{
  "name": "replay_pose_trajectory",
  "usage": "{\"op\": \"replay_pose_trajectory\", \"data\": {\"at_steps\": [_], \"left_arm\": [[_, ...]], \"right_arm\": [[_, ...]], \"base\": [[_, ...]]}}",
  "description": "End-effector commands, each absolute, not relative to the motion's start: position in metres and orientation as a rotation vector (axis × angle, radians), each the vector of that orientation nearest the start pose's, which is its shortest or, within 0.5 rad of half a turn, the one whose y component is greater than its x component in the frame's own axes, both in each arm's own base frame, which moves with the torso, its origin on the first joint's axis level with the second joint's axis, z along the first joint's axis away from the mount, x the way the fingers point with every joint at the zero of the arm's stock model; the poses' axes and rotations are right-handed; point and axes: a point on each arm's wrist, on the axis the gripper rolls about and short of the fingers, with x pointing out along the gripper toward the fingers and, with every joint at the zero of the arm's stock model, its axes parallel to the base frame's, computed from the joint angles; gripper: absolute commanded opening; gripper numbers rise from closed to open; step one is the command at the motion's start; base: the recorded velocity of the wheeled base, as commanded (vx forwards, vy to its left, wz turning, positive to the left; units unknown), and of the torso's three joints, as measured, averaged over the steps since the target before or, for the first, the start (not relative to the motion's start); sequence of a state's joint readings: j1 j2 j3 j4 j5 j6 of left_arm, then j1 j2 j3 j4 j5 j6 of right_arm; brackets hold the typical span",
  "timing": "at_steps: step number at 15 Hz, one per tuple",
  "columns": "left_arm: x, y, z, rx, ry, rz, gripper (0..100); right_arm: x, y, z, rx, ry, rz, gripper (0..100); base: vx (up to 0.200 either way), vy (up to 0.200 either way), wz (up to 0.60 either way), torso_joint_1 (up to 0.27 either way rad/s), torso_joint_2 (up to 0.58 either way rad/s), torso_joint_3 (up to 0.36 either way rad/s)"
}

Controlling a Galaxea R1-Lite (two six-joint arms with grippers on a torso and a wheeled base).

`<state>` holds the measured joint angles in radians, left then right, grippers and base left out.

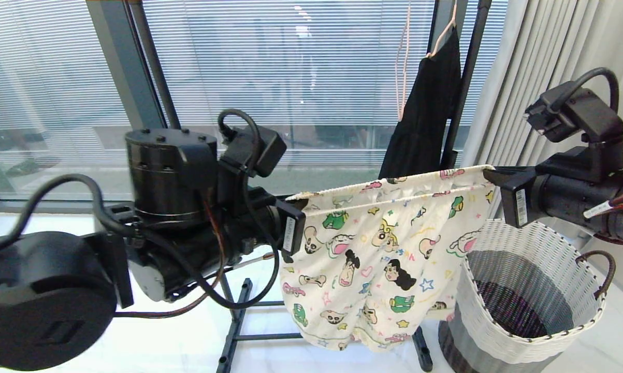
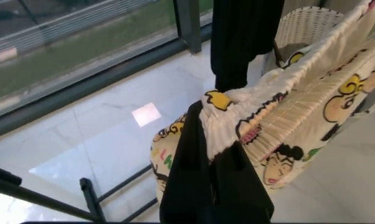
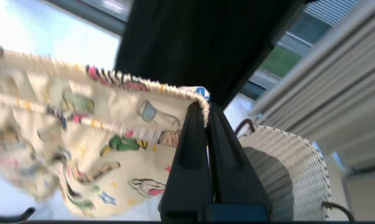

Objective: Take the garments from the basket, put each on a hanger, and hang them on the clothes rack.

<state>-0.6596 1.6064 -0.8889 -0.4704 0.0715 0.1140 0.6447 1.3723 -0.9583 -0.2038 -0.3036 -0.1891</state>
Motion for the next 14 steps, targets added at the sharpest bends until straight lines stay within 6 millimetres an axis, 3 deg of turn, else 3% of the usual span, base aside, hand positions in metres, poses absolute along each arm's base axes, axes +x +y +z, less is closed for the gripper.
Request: {"op": "replay_pose_trajectory", "data": {"at_steps": [1,9,11,14], "left_arm": [[0.202,-0.153,0.25,0.176,0.131,-0.633,0],[0.163,-0.13,0.289,0.216,0.031,-0.708,0],[0.159,-0.132,0.303,0.215,0.018,-0.727,0],[0.168,-0.141,0.316,0.267,-0.021,-0.79,0]], "right_arm": [[0.173,0.123,0.279,-0.285,0.123,0.383,0],[0.159,0.116,0.318,-0.364,0.038,0.501,0],[0.14,0.104,0.32,-0.415,0.044,0.57,0],[0.092,0.085,0.315,-0.458,0.106,0.777,0]], "base": [[0.0,0.0,0.0,0.0,0.0,0.0],[0.0,0.0,0.0,0.0,0.0,0.0],[0.0,0.0,0.0,0.0,0.0,0.0],[0.0,0.0,0.0,0.0,0.0,0.0]]}}
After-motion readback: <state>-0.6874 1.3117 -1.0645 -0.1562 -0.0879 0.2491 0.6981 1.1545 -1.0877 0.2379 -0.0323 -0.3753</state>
